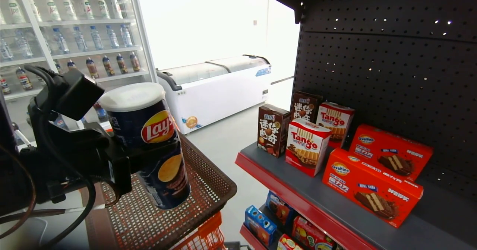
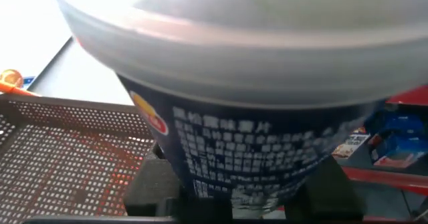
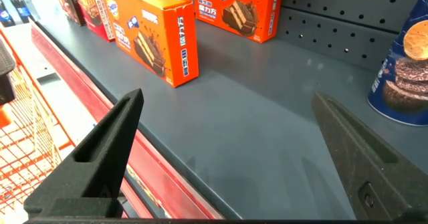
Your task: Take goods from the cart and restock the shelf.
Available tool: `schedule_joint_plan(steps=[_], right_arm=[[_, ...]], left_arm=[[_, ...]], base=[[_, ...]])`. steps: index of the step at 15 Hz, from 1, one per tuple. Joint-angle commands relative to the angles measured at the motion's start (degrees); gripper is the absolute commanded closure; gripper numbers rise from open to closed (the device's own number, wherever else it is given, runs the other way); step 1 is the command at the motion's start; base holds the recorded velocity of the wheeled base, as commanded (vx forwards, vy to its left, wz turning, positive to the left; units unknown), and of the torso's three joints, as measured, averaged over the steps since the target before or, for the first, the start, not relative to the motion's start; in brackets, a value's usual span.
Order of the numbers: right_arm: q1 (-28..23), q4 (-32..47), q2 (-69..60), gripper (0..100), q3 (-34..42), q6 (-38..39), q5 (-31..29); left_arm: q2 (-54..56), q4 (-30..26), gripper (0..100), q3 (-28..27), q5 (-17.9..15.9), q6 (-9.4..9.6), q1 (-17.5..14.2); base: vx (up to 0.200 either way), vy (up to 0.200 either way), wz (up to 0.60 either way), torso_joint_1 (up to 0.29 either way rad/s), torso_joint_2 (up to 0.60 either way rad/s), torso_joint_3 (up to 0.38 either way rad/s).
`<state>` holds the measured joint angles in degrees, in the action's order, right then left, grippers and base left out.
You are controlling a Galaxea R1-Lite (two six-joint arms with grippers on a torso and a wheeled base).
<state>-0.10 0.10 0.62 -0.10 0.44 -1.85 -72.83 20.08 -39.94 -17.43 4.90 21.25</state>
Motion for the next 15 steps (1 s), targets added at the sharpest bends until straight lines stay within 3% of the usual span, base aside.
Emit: schedule_joint_plan(steps=[1,8,15], right_arm=[[0.0,0.0,0.1,0,0.0,0.0,0.0],[0.0,0.0,0.1,0,0.0,0.0,0.0],[0.0,0.0,0.1,0,0.0,0.0,0.0]], left_arm=[[-0.5,0.2,100,0.6,-1.4,0.02,0.1],[-1.3,0.5,100,3.9,-2.2,0.2,1.3],[-1.8,0.6,100,3.5,-2.3,0.2,3.3]], base=[[0.0,0.0,0.0,0.0,0.0,0.0],[0.0,0.0,0.0,0.0,0.0,0.0],[0.0,0.0,-0.6,0.001,0.0,0.002]])
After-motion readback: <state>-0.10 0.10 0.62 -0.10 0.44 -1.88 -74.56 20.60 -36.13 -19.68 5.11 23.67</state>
